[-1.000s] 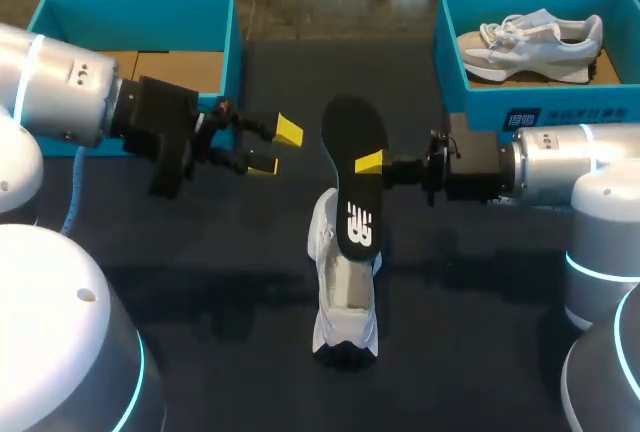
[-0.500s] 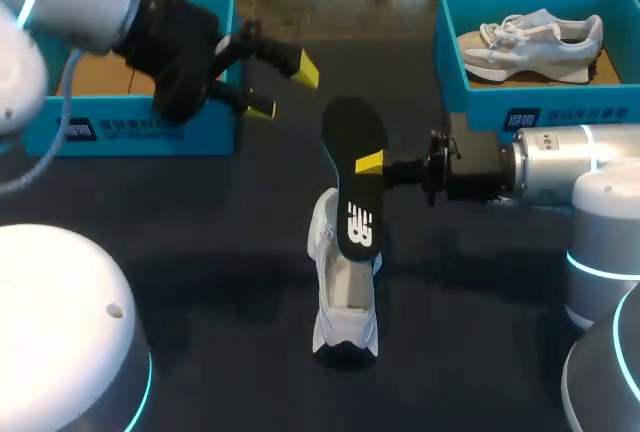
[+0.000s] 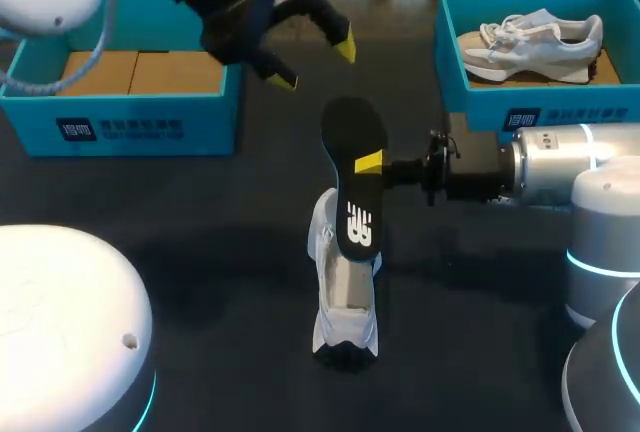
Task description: Take the shoe out of the shoebox, open the shoe tongue, remove and reinsert the insole, then place the shoe into the shoebox
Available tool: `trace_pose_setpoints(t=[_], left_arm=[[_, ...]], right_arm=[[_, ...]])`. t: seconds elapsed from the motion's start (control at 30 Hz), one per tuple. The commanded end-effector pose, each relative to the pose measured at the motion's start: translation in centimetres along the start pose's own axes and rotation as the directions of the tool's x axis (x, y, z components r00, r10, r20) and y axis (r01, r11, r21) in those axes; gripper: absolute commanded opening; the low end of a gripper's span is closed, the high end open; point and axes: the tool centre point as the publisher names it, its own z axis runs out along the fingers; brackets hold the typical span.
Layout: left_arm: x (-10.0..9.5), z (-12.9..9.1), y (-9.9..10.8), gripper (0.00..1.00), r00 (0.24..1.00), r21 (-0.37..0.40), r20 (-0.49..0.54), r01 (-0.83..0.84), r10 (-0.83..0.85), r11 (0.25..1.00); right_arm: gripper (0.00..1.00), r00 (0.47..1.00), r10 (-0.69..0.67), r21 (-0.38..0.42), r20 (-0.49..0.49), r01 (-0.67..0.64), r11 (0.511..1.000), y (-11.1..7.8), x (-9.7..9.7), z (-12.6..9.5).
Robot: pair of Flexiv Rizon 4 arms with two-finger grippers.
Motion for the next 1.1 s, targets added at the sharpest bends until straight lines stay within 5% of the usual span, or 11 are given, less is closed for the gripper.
trace_pose_setpoints(t=[0.03, 0.53, 1.1], left_arm=[[-0.7, 0.4, 1.6, 1.00, 0.985, -0.006, -0.170, 0.002, -0.003, 1.000], [-1.6, 1.5, 1.3, 1.00, 0.981, -0.015, -0.193, 0.021, -0.023, 1.000], [-4.0, 5.2, 2.5, 1.00, 0.944, 0.116, -0.327, 0.095, -0.052, 0.989]], right_arm=[[0.00, 1.000, -0.001, -0.002, 0.000, 0.001, 1.000, 0.0, -0.1, 0.2], [0.00, 1.000, -0.001, -0.002, 0.000, 0.001, 1.000, 0.0, -0.1, 0.2], [0.00, 1.000, -0.001, -0.002, 0.000, 0.001, 1.000, 0.0, -0.1, 0.2]])
